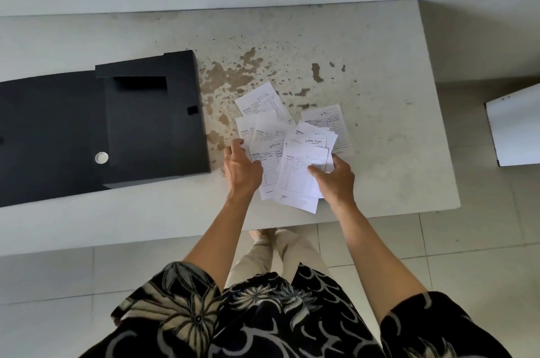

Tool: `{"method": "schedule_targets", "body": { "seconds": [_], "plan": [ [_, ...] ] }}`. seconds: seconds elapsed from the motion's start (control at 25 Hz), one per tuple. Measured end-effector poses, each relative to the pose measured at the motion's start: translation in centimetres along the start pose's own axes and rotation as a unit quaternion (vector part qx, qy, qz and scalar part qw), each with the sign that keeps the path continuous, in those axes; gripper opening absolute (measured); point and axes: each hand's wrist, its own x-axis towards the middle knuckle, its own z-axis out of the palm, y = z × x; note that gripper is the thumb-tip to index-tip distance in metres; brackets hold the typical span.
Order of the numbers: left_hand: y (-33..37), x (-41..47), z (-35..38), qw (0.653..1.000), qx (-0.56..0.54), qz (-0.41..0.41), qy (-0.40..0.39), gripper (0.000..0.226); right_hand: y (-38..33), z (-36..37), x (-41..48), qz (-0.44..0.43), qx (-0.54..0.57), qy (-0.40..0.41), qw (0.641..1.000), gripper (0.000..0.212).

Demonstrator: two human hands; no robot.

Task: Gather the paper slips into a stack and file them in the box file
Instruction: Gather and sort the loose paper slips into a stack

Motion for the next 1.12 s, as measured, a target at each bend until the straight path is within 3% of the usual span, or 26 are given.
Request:
{"method": "schedule_targets", "body": {
  "seconds": [0.16,0.4,0.6,0.76,0.88,1.04,1.12],
  "plan": [
    [0.2,-0.3,0.6,0.999,0.049,0.008,-0.003,0.076,0.3,-0.2,-0.1,0.021,0.074,-0.001,0.997,0.015],
    [2.5,-1.1,2.7,0.986,0.139,-0.041,0.082,0.088,0.5,-1.9,1.2,0.026,0.1,-0.007,0.995,0.015],
    [3.7,0.1,3.4,0.992,0.043,-0.1,0.055,0.082,0.9,-2.4,2.5,0.03,0.147,-0.013,0.989,0.018],
    [3.6,0.9,3.3,0.99,0.039,-0.131,0.037,0.068,1.0,-2.9,3.4,0.033,0.174,-0.017,0.984,0.02],
    [3.9,0.8,3.7,0.988,0.075,-0.129,0.041,0.039,0.7,-3.3,3.9,0.037,0.186,-0.018,0.982,0.02],
    [4.6,0.3,3.7,0.988,0.126,-0.087,0.021,0.036,0.4,-3.9,4.3,0.027,0.191,-0.023,0.981,0.021],
    [4.6,0.4,2.5,0.992,0.099,-0.072,-0.001,0.035,0.4,-4.5,4.7,0.023,0.195,-0.027,0.98,0.021]
  ]
}}
